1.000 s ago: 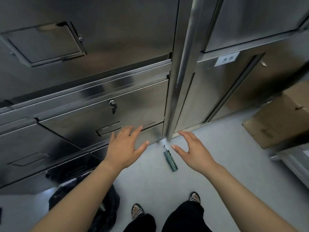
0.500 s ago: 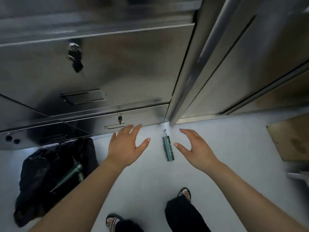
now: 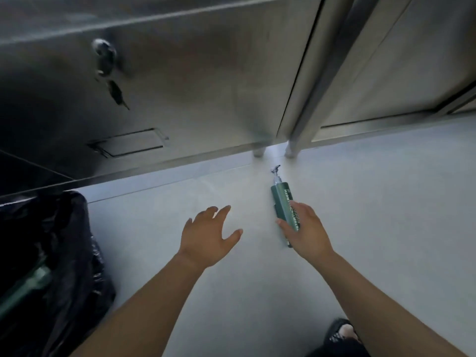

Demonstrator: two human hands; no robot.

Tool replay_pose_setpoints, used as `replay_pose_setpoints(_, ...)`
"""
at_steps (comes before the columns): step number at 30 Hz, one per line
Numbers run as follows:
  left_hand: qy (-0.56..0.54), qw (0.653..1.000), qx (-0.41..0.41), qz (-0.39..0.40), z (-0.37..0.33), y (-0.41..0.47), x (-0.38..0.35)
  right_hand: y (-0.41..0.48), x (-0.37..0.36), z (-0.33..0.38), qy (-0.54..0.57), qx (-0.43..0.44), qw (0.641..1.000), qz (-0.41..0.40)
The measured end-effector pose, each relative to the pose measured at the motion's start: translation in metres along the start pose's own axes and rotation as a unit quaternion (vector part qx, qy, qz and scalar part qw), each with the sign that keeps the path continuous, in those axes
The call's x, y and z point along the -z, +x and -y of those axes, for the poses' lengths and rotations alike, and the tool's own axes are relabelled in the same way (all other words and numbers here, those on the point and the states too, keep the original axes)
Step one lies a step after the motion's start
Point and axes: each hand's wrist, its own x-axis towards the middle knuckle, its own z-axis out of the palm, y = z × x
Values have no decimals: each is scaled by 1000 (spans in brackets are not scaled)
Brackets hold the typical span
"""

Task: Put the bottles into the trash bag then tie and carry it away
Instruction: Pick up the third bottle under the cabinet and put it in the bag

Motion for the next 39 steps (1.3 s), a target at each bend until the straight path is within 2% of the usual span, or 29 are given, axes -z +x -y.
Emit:
replay_pose_setpoints(4,37,999,-12,-4,23,59,-84,56,-59,-50,7,-41,998,-55)
replay_pose_setpoints(8,29,999,6,-33,44,83,-146,90,-94,-87,-48,-24,996,-69)
replay_pose_setpoints(12,21,999,19,-33,62,75,-189,87,-110,-107,-58,11,994,-97)
replay_pose_setpoints(15,37,999,14,-14,70,66,-209,68,-119,-113,-50,32,994,-87)
replay_pose_setpoints(18,47,998,9,-28,74,65,-216,54,-124,-119,-47,33,996,-74)
replay_pose_setpoints(22,49,998,10,-30,73,65,-217,40,-125,-125,-9,38,997,-64)
replay_pose_setpoints(27,89,996,-8,16,71,69,-195,30,-125,-120,38,48,997,-46)
replay_pose_setpoints(30,150,987,-45,24,79,76,-163,30,-130,-105,66,58,995,-47)
replay_pose_setpoints(33,165,985,-43,2,98,74,-123,28,-134,-80,92,85,991,-47)
replay_pose_setpoints(39,278,958,-63,-24,170,35,-33,21,-143,1,166,165,971,-53)
